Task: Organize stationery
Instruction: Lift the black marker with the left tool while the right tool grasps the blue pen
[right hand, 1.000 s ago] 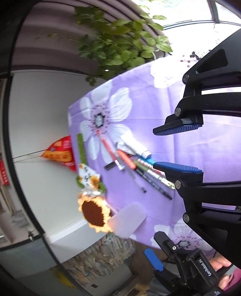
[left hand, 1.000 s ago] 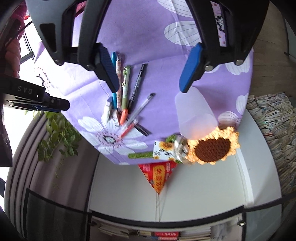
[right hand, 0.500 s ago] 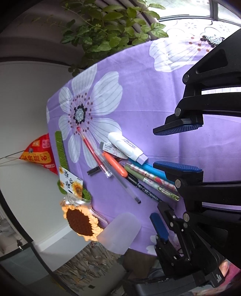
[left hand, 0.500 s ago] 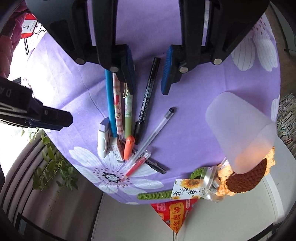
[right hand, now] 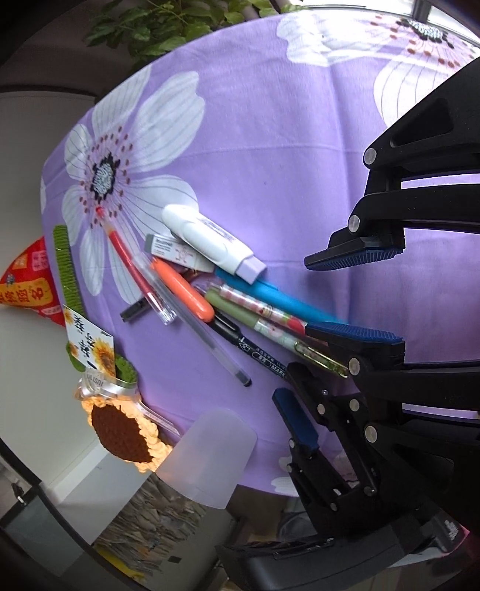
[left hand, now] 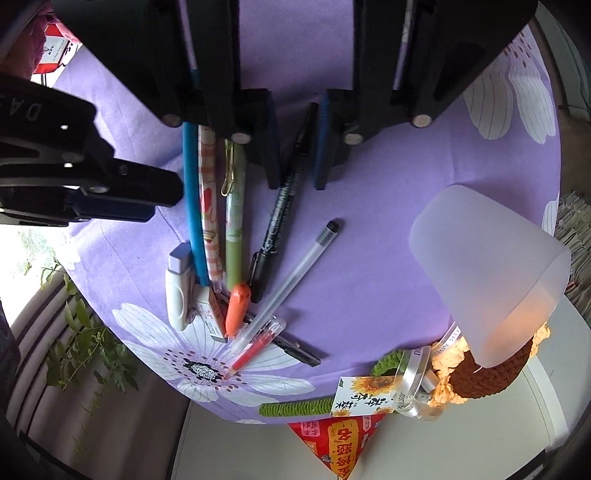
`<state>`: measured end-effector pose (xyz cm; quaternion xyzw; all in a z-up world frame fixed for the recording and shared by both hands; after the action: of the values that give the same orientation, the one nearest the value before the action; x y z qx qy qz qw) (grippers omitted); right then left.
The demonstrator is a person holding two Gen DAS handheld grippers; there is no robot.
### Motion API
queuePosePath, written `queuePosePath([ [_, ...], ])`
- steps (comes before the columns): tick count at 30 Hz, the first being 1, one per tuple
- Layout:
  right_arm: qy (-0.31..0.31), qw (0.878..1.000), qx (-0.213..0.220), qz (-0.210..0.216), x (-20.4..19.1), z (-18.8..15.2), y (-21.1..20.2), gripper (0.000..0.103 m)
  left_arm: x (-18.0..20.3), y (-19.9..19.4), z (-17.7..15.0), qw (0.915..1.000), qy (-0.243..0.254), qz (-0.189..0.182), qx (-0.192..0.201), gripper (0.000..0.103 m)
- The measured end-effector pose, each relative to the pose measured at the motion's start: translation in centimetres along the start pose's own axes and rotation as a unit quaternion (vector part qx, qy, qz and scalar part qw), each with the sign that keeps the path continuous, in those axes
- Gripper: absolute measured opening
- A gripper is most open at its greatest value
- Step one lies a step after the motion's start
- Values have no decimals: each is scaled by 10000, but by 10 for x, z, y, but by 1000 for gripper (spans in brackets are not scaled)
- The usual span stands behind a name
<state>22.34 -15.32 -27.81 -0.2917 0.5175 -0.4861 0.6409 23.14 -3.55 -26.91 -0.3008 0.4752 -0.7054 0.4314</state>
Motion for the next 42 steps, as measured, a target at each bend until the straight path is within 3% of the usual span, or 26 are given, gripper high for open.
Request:
queuePosePath([
  [23,387,9978,-202,-490,-3,11,16,27,-14,-26,-70,9988,-389,-204,-198,9],
  [25,381,9969,-124,-681,-7,16,17,27,-16,-28,-72,9986,-455,-166,-201,9],
  [27,328,9954,-68,-895,-9,21,20,27,-20,-30,-72,9983,-535,-141,-188,9],
  [29,193,9938,-95,-1088,-13,22,22,17,-22,-32,-71,9980,-593,-154,-140,9],
  [31,109,9949,-183,-990,-15,20,22,12,-23,-35,-66,9981,-593,-167,-90,10],
  [36,-273,9952,-292,-894,-12,4,9,11,-20,-32,-40,9987,-492,-140,45,32],
  [40,-281,9958,-483,-722,1,-14,2,11,-12,-20,-17,9994,-323,-118,14,32],
  [42,-348,9946,-503,-837,4,-23,1,11,-10,-9,-7,9995,-284,-41,-97,30],
])
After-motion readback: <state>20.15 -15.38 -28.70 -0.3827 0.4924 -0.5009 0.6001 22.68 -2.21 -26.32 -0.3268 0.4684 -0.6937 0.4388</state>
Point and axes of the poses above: each gripper's, at about its wrist camera, not at the fingertips, and y roughly the way its jaws point, x to its right, z to its top, the point moved 3 cm from there along y, roughly the way its jaws point, and after that the axes turned 7 degrees about -x, right-handed, at the moved point
